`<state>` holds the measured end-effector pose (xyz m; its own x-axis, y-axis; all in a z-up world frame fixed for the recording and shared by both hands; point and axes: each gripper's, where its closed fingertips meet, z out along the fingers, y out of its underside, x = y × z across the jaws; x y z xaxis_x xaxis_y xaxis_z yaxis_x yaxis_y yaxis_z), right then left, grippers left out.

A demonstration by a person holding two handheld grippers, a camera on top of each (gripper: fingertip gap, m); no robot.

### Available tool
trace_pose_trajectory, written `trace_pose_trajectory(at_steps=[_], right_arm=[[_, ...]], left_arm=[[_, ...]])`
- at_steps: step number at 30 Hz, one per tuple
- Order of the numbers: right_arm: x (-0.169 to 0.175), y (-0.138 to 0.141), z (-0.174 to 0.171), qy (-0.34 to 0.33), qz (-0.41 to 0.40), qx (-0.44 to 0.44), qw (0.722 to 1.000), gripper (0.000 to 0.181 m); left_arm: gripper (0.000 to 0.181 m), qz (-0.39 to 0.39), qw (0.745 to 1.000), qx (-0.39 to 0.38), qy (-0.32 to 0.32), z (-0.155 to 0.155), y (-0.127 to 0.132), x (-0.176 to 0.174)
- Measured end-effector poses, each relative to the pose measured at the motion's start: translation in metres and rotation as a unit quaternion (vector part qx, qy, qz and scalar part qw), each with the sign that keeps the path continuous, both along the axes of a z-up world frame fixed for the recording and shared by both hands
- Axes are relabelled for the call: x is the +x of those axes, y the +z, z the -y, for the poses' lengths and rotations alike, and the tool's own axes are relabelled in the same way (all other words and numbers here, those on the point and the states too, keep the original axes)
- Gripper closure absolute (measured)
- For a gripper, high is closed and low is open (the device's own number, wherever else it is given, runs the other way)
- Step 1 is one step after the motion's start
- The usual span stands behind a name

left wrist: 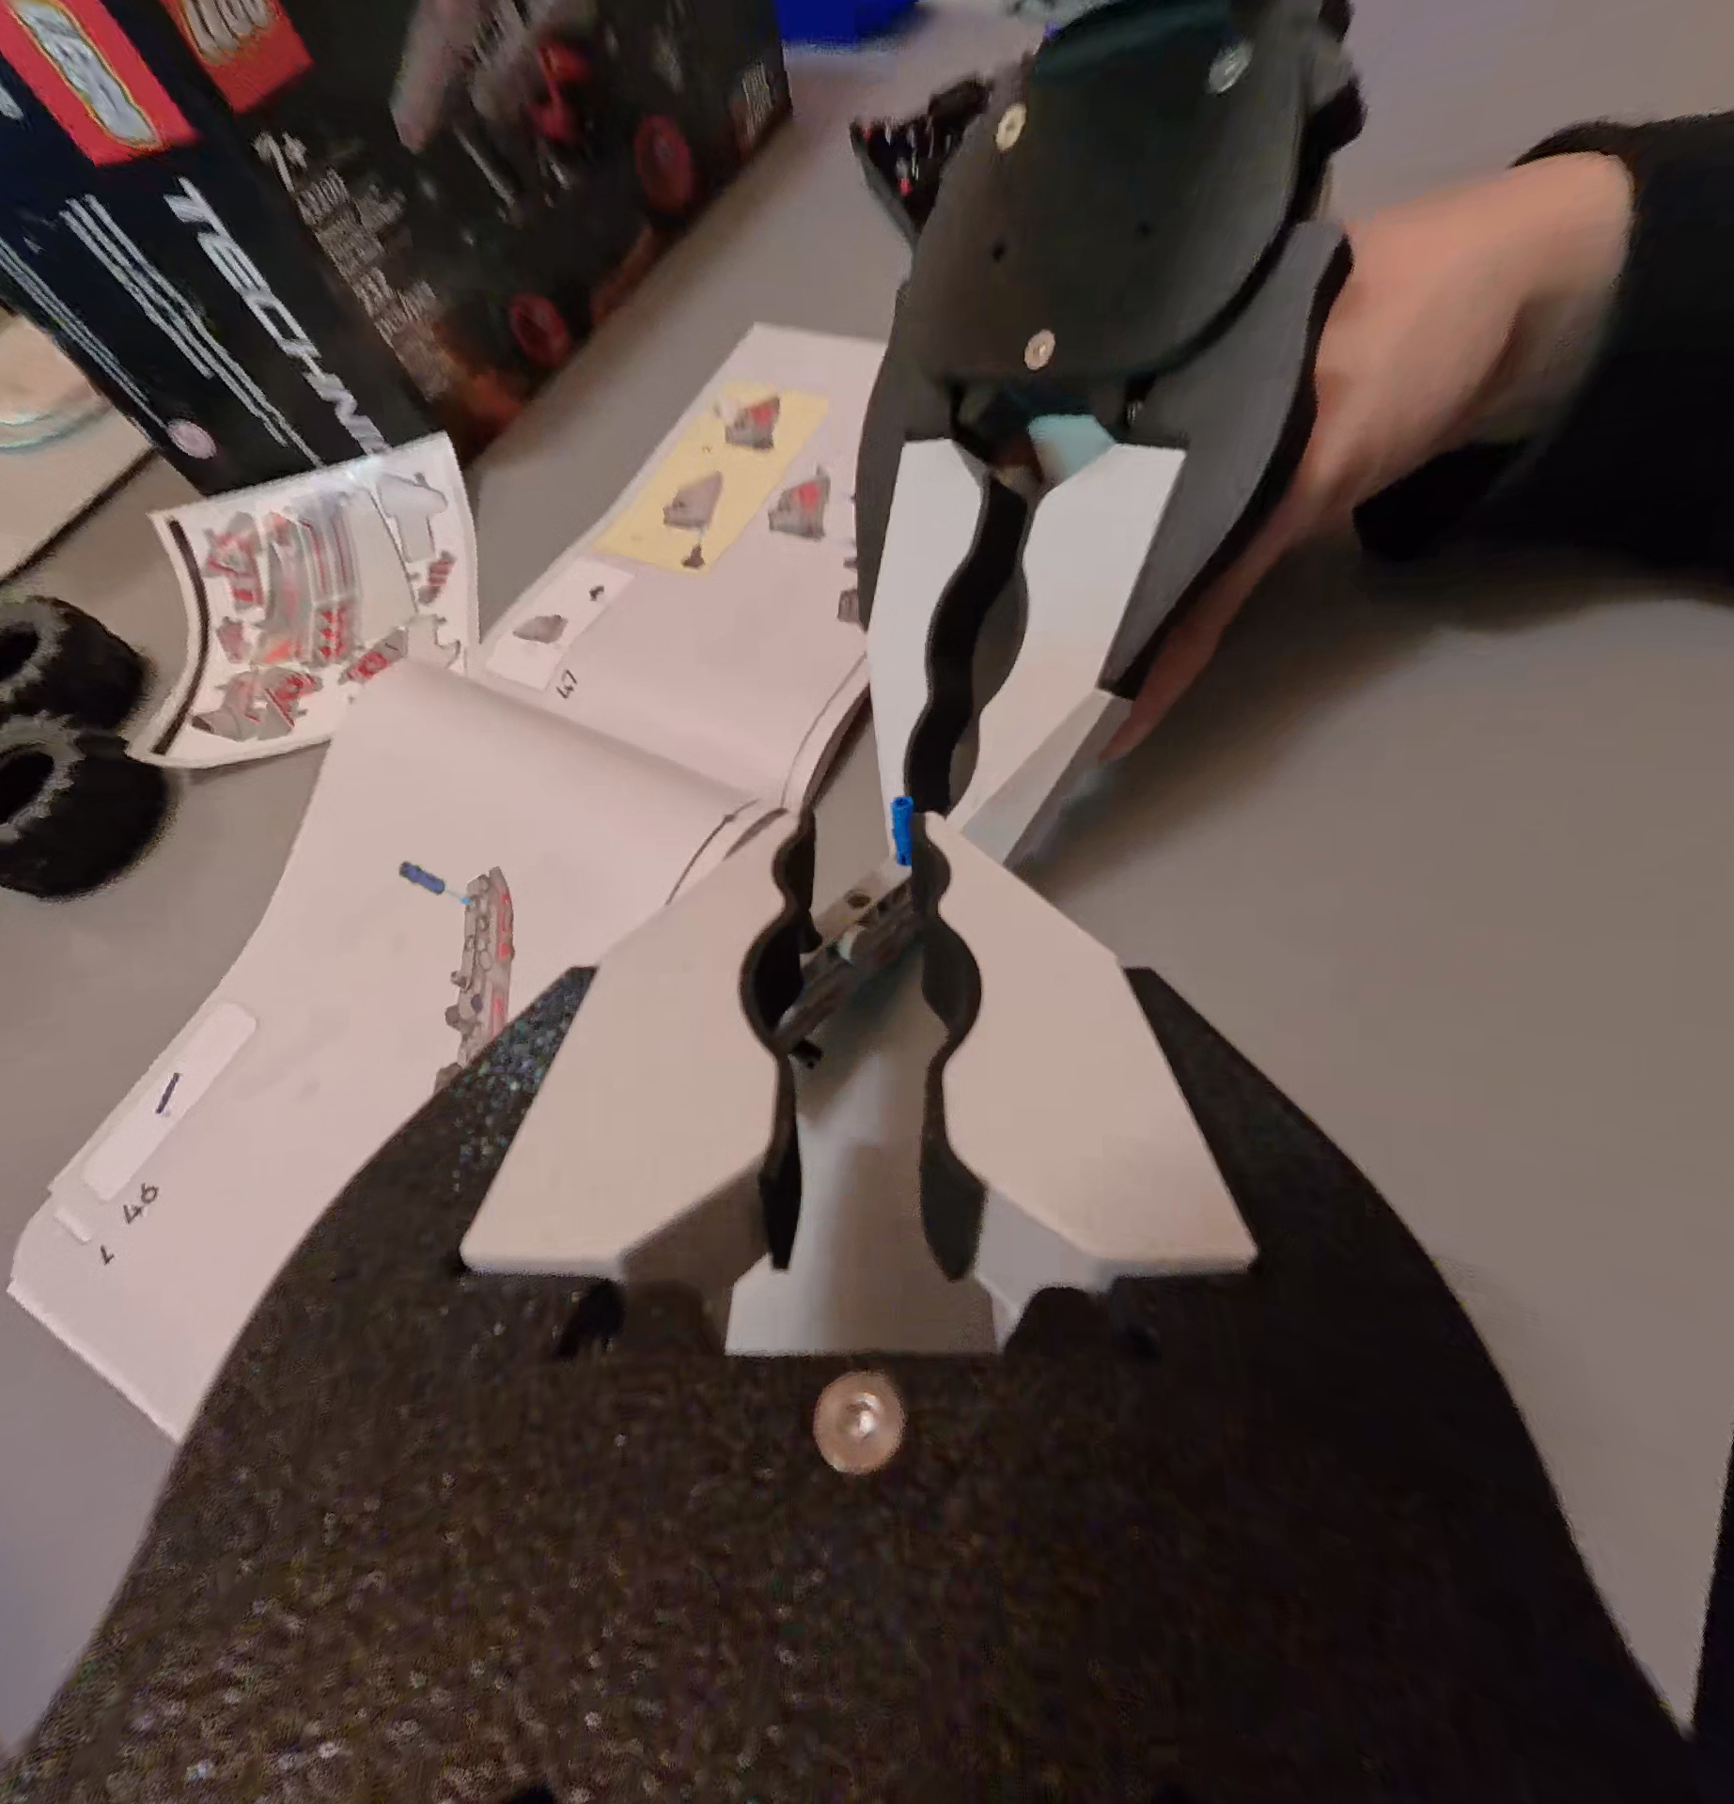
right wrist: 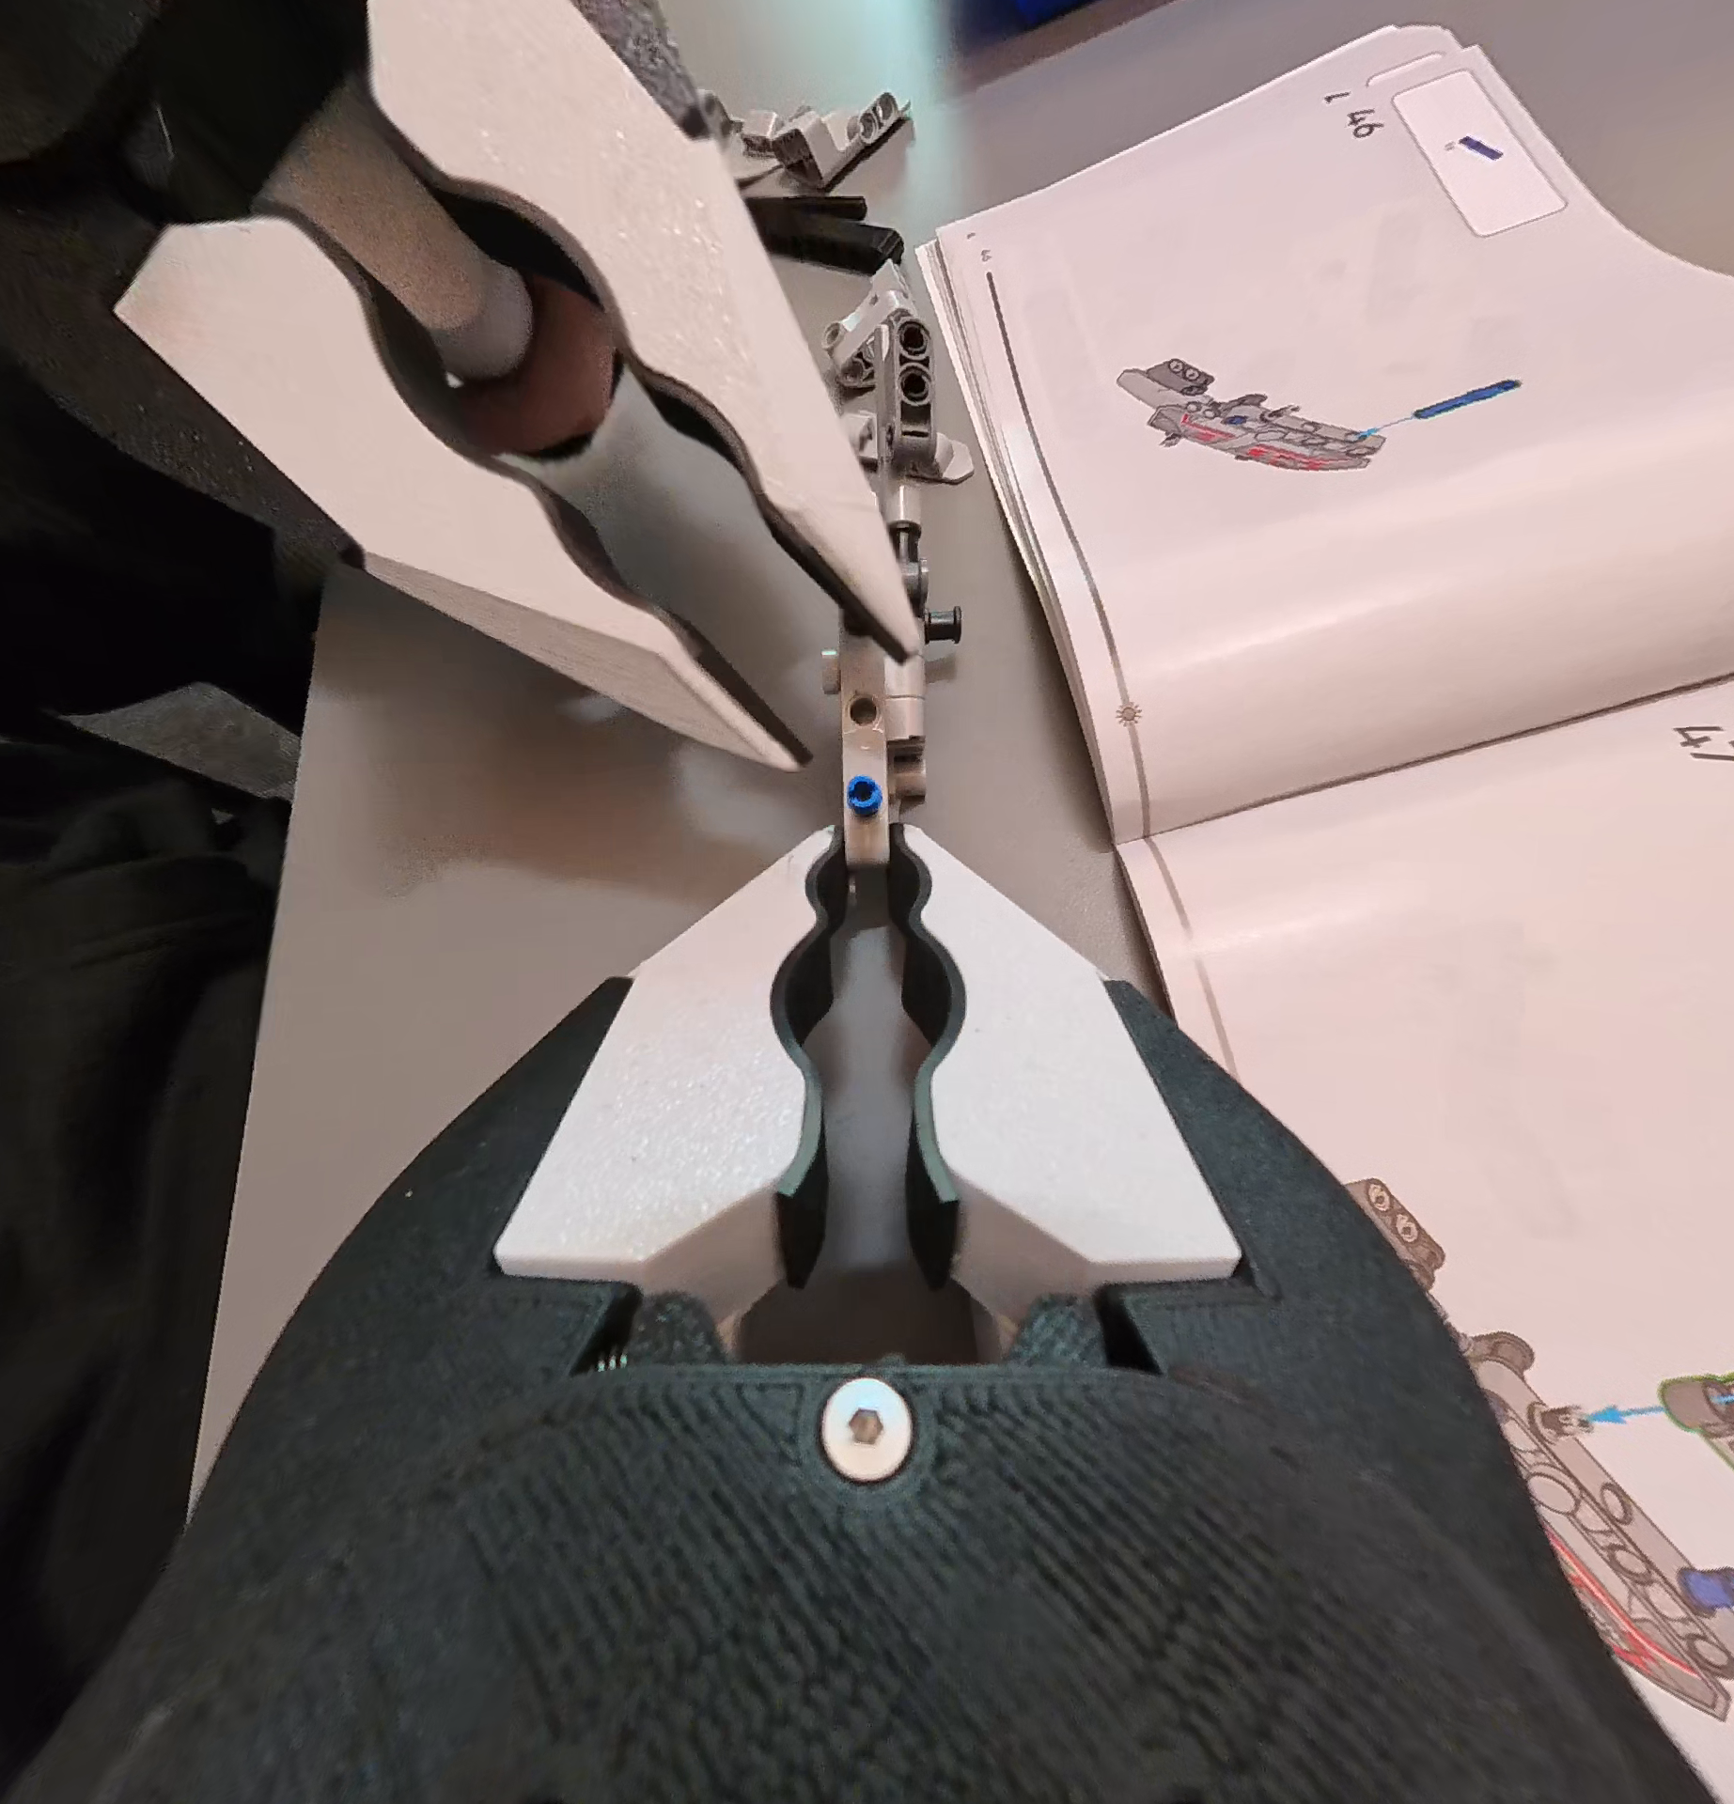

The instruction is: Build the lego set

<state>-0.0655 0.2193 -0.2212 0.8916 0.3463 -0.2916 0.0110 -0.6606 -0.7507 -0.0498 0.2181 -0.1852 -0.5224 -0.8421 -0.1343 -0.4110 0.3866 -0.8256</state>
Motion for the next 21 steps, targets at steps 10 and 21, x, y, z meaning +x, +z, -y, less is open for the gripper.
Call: trace_pose_trajectory(at_steps=[10, 21], right_arm=[[0.000, 0.000, 0.000, 0.000, 0.012, 0.004, 1.000, 0.175], [-0.001, -0.001, 0.001, 0.003, 0.030, 0.010, 0.999, 0.175]], left_arm=[[0.178, -0.079, 0.996, -0.019, -0.029, 0.011, -0.008, 0.002], [0.179, -0.091, 0.995, -0.002, -0.042, 0.011, -0.012, -0.001]])
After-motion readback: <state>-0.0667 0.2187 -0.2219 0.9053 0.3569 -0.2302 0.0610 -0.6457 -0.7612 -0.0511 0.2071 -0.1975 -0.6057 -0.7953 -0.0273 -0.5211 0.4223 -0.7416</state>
